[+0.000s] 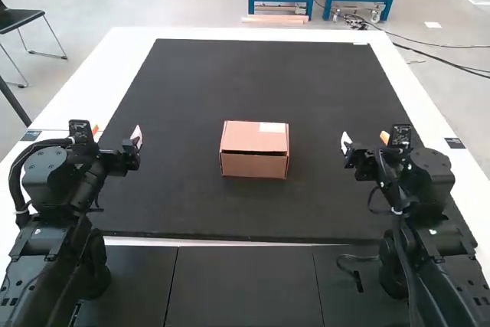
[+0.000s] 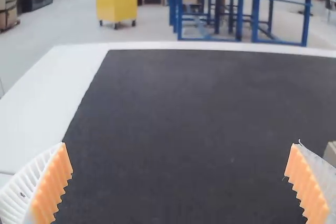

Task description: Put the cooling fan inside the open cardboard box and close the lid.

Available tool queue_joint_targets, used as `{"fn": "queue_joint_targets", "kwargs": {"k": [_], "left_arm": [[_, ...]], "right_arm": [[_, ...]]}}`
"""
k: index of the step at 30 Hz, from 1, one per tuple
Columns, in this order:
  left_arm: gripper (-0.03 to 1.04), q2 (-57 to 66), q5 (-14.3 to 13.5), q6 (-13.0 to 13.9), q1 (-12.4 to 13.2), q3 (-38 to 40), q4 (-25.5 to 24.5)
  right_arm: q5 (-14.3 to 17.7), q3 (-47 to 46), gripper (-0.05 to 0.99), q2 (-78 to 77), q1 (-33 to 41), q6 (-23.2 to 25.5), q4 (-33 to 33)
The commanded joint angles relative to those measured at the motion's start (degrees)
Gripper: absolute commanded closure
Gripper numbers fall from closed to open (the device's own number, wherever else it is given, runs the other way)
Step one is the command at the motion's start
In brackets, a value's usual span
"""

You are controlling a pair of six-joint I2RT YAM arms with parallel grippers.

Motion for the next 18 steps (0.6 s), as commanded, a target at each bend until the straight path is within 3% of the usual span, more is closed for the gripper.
{"fn": "queue_joint_targets", "kwargs": {"k": [1, 16, 18], "left_arm": [[0.05, -0.8, 0.7, 1.3, 0.9, -0.3, 0.1], [0.05, -0.8, 0.6, 1.4, -0.8, -0.3, 0.4], [0.05, -0.7, 0.6, 0.4, -1.0, -0.3, 1.4]], "right_arm": [[0.8, -0.3, 0.03, -0.4, -1.0, -0.9, 0.0], [1.1, -0.3, 0.03, -0.6, -1.2, -1.8, 0.3], [1.1, -0.3, 0.03, -0.6, -1.2, -1.9, 0.3]]}}
